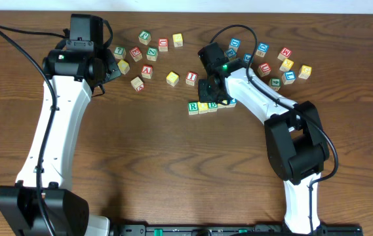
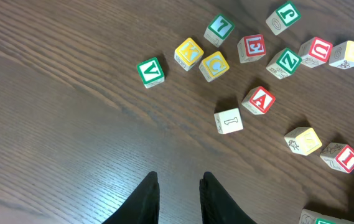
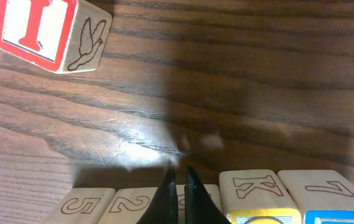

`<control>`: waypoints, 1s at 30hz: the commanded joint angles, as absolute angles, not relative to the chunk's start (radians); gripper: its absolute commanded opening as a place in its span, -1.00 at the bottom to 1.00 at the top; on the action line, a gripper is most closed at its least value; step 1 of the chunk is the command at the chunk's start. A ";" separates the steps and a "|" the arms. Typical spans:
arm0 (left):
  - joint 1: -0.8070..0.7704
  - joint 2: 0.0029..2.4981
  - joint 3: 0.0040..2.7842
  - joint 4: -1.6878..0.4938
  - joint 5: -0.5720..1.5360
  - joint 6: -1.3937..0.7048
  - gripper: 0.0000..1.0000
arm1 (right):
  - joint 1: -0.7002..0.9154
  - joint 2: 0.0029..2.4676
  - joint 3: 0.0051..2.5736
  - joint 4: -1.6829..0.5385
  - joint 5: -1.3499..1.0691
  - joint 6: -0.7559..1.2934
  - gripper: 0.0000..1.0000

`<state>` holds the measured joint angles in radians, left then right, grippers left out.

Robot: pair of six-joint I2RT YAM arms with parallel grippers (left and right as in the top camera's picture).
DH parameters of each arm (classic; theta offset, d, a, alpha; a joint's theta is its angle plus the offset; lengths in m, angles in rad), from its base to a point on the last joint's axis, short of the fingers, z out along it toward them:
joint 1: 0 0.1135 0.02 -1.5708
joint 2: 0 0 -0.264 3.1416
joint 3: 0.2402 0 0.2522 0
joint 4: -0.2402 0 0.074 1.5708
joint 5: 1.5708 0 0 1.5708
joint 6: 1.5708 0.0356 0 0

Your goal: Spell out ROBOT

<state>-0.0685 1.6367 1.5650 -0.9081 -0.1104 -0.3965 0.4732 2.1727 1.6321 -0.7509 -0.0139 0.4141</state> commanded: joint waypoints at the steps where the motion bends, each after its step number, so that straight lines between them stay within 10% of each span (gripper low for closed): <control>1: -0.070 1.646 1.559 -0.906 -0.117 -0.409 -0.55 | 0.479 2.162 1.625 -0.755 -0.014 0.426 -0.98; 30: -0.070 1.646 1.559 -0.906 -0.117 -0.409 -0.55 | 0.424 2.162 1.647 -0.748 0.024 0.412 -0.95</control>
<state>-0.0685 1.6367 1.5650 -0.9077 -0.1104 -0.3965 0.4259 2.1727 1.6650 -0.7460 -0.0025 0.4129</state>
